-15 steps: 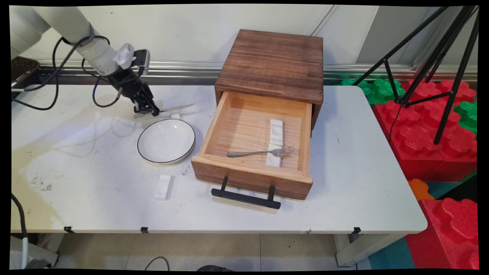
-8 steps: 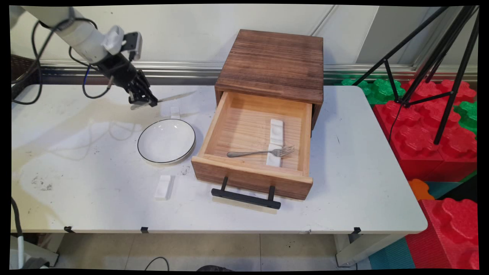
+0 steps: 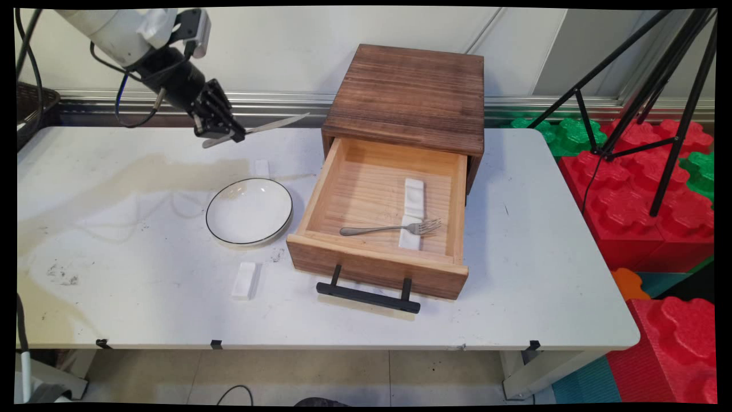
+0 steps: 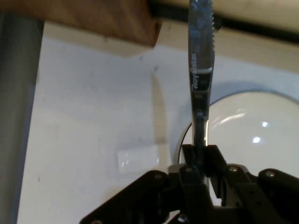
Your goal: Place the picked object into the drawer
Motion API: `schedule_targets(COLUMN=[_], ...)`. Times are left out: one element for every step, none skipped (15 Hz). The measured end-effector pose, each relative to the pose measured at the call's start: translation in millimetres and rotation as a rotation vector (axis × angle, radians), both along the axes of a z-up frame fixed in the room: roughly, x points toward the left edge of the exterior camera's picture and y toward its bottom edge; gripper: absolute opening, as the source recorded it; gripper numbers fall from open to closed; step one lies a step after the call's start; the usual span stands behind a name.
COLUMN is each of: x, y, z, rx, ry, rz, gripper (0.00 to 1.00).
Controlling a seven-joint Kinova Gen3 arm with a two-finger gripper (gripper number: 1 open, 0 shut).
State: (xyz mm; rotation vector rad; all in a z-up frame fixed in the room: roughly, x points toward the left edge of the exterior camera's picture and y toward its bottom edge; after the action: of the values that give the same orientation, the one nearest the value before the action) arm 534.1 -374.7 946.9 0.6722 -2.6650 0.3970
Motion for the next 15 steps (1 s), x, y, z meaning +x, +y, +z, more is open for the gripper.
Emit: schedule_targets(x=[-5,-14,-25,-36,-46,-58,-70,-81,-93,-104,-114,-121,-131,-142,-153], y=[1,3,4,5,5,5,4,2,0,-2,-5,-6,-9,-13,-18], z=[4,10,15,19,21,22,23,23,23,21,19,18,14,10,6], rx=[-0.004,-0.008,-0.013,-0.016,-0.019,-0.024,-0.028,-0.032,-0.037,-0.040,-0.042,-0.043,-0.044,-0.045,-0.046], ry=[0.004,0.008,0.015,0.021,0.027,0.032,0.037,0.039,0.040,0.039,0.038,0.037,0.035,0.033,0.030], rz=[-0.006,-0.017,-0.028,-0.038,-0.046,-0.053,-0.062,-0.070,-0.080,-0.091,-0.100,-0.105,-0.113,-0.122,-0.131], gripper=[0.00,0.00,0.00,0.00,0.00,0.00,0.00,0.00,0.00,0.00,0.00,0.00,0.00,0.00,0.00])
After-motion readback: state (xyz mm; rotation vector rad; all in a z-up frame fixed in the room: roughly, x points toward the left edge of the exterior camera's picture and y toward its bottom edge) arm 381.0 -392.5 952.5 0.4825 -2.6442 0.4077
